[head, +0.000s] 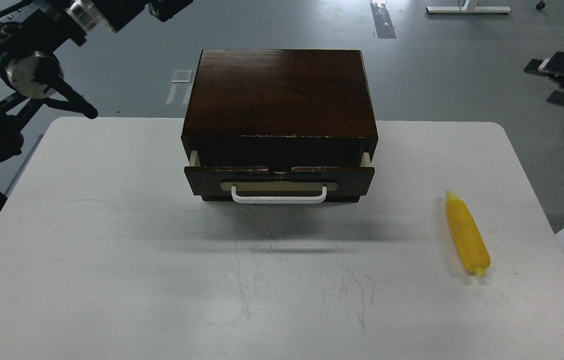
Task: Put corn in drawer with both arms
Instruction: 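Release the handle and raise the left gripper away from the box, then reach the right gripper to the yellow corn and grasp it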
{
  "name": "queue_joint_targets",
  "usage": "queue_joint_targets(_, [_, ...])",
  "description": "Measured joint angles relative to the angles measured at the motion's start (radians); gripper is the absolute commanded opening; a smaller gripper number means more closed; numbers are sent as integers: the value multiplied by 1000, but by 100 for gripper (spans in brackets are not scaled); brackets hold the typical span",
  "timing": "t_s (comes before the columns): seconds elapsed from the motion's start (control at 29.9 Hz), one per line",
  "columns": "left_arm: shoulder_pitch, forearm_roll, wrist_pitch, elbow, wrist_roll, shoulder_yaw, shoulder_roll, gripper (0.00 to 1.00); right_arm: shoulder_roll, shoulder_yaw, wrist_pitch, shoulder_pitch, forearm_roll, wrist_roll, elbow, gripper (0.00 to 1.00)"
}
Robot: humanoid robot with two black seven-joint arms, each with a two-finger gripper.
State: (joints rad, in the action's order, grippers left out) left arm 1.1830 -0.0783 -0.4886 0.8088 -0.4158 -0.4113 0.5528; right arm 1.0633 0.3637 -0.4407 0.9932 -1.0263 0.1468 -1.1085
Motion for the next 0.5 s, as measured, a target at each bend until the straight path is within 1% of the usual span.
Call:
queue_joint_targets(0.1, [-20,104,0,-76,7,-3,-15,98,-39,-61,-1,3,-113,-26,-36,100])
queue_joint_targets(0.27, [-39,187,0,-172,18,-7,-37,98,-98,-178,7,3,-158,-71,-40,100])
queue_joint_targets(0.37, [-66,215,0,-187,38,-9,-44,98,-132,-223,9,2,-161,-86,-21,100])
queue_joint_targets(0.5, [-109,236,0,-189,46,-28,-51,98,-196,-276,13,-7,-176,-88,32,100])
